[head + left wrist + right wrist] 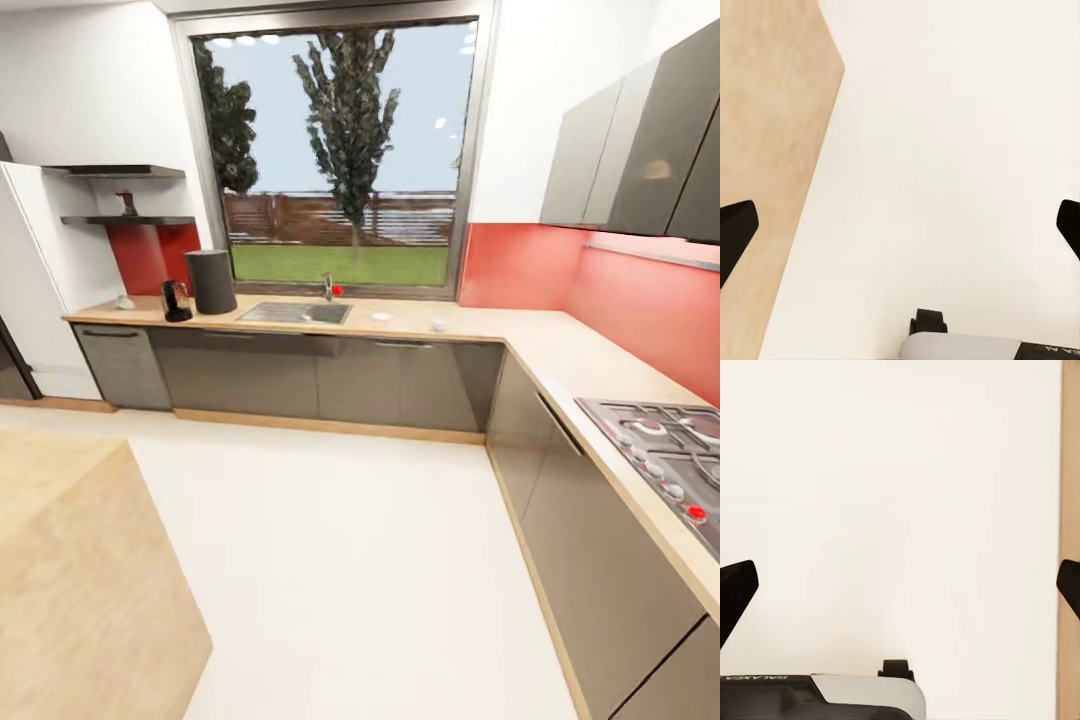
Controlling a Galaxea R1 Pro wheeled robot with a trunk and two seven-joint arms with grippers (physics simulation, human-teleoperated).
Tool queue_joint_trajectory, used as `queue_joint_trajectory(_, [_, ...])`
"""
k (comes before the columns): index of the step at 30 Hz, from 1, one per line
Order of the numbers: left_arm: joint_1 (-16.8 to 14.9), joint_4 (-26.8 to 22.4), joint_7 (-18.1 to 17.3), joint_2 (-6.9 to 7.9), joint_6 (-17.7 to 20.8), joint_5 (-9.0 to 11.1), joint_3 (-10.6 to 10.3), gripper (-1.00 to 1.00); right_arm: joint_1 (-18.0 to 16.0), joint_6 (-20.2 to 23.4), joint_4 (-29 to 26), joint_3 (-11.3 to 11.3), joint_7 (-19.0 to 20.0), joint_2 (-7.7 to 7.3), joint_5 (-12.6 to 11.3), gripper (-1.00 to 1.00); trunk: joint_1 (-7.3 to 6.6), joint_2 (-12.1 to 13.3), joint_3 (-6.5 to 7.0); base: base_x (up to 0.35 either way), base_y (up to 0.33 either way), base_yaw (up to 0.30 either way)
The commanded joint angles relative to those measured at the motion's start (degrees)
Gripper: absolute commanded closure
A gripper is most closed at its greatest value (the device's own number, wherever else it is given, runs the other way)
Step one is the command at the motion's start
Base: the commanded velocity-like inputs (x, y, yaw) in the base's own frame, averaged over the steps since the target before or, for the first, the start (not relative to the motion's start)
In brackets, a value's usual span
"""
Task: Set up a coffee station on the kitchen countertop: keep the coffee maker on the countertop, move the bottle of coffee from the kitchen shelf to the counter next to the coffee maker, place a paper coffee filter on top of the coffee maker, put the saucer next to the coffee maker with the coffee cup on the saucer, and place the electric kettle next to the coffee maker.
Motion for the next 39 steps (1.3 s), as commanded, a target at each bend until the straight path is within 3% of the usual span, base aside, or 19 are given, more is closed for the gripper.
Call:
queue_joint_trajectory(1, [-0.05, 0.05, 0.01, -0.01, -0.19, 0.02, 0.11, -1.0, -0.03, -0.15, 0.01, -0.03, -0.02, 0.0, 0.02, -1.0, 0.07, -0.11, -0.12, 0.337, 0.0, 0.0])
queue_joint_trajectory(39, [-0.05, 0.12, 0.01, 0.08, -0.19, 0.09, 0.11, -1.0, -0.03, -1.47, 0.1, 0.06, -0.02, 0.09, 0.1, -1.0, 0.07, -0.11, 0.54, 0.337, 0.0, 0.0])
